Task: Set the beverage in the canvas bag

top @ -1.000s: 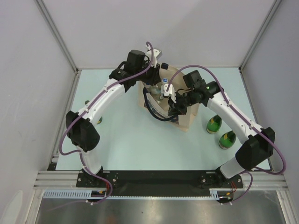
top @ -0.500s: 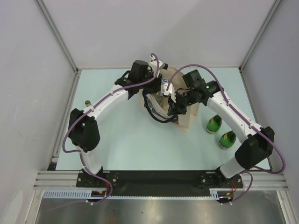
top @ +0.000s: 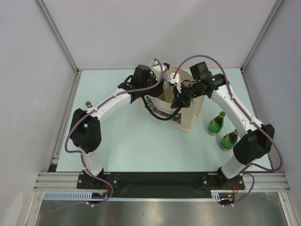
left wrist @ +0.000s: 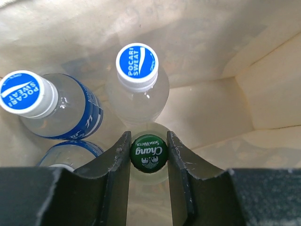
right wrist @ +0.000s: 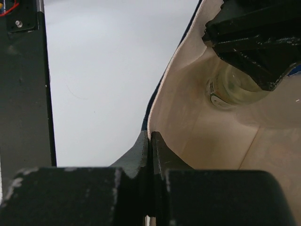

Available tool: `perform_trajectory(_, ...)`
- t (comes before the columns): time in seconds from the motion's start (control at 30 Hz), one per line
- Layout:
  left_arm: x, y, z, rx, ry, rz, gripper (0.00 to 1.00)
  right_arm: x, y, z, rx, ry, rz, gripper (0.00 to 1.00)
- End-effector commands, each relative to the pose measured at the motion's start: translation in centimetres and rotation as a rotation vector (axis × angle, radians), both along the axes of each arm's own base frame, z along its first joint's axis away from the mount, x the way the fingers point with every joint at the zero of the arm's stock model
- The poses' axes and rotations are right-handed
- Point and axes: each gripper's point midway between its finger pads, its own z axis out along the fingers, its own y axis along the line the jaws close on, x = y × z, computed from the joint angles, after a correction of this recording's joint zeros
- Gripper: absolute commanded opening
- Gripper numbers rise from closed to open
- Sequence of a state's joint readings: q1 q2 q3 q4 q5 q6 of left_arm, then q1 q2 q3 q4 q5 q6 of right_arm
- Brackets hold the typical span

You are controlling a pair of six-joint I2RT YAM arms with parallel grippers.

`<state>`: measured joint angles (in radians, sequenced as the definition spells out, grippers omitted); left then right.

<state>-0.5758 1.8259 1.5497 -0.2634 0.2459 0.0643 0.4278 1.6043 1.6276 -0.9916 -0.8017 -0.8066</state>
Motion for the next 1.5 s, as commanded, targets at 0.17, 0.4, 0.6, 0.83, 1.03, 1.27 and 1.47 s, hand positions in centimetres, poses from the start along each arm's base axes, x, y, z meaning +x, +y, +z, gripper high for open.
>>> perform_trajectory(0.17, 0.6, -1.3, 1.7, -0.022, -0.096, -0.042, 0.23, -2.3, 1.4, 3.8, 0.128, 0.054, 0.073, 0.0)
perform_trajectory(0.4, 0.7, -0.6, 4.5, -0.038, -0.148, -0.002, 0.59, -2.5, 1.0, 3.2, 0.109, 0.055, 0.066, 0.0)
perform_trajectory(0.6, 0.7, -0.2, 8.1, -0.065, -0.214, 0.016, 0.7, -2.6, 0.3, 2.7, 0.073, 0.049, 0.064, 0.03)
perform_trajectory(0.83, -0.3, 1.0, 13.4, -0.127, -0.295, 0.051, 0.82, -2.4, -0.3, 3.4, 0.062, 0.021, 0.062, 0.17)
perform_trajectory(1.03, -1.9, 2.8, 17.3, -0.167, -0.364, 0.089, 1.0, -2.2, -1.3, 4.8, 0.064, -0.024, 0.046, 0.41)
perform_trajectory(1.27, -5.3, 4.5, 19.2, -0.234, -0.372, 0.085, 1.0, -1.3, -2.7, 7.1, 0.076, -0.091, -0.005, 0.51)
perform_trajectory(1.47, -7.1, 8.1, 18.7, -0.313, -0.312, 0.256, 1.0, 0.0, -5.1, 9.0, 0.089, -0.142, -0.094, 0.54)
